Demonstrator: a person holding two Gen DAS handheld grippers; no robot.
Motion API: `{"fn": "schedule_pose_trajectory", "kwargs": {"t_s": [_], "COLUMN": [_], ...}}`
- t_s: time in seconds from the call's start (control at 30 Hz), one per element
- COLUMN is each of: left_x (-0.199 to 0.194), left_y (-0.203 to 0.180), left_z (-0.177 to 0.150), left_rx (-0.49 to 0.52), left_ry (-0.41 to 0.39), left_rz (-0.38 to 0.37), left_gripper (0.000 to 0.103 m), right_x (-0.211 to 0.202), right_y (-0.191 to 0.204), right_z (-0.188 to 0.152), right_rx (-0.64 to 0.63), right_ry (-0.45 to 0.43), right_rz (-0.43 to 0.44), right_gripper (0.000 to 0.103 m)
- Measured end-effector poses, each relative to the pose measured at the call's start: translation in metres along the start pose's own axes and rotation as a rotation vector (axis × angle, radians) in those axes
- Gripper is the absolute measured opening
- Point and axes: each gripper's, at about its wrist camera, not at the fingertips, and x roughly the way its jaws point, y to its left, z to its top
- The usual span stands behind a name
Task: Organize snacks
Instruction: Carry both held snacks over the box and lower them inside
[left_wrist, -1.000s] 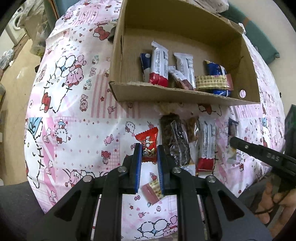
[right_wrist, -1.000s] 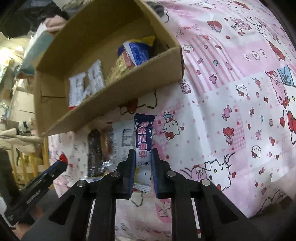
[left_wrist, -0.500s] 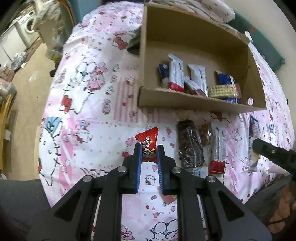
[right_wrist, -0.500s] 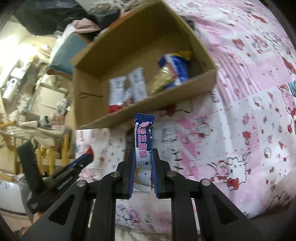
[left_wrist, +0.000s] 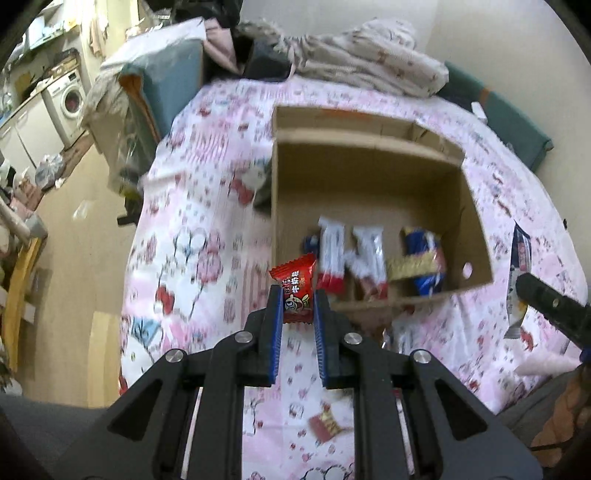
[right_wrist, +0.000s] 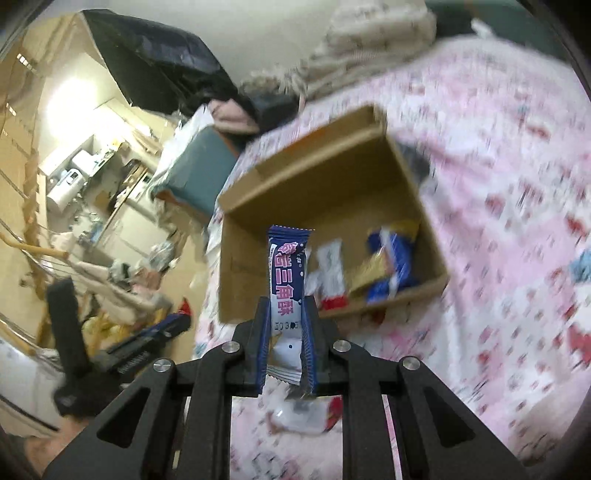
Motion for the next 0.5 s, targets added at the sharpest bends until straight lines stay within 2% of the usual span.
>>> {"fn": "schedule_pose_trajectory", "kwargs": {"t_s": [0.23, 0.5], "left_x": [0.003, 0.018], "left_y": [-0.019, -0.031], "left_z": [0.036, 0.055], "left_rx": [0.052, 0.092], "left_ry": [-0.044, -0.059], "left_rz": [-0.009, -0.016], "left_gripper": [0.013, 0.013], "right_x": [-0.003, 0.009], "right_y": [-0.004, -0.021], "right_z": [0.022, 0.045], "right_rx": [-0.019, 0.003], "right_ry": [-0.081, -0.078], "right_rz": [-0.054, -0.08], "right_gripper": [0.017, 0.017]}}
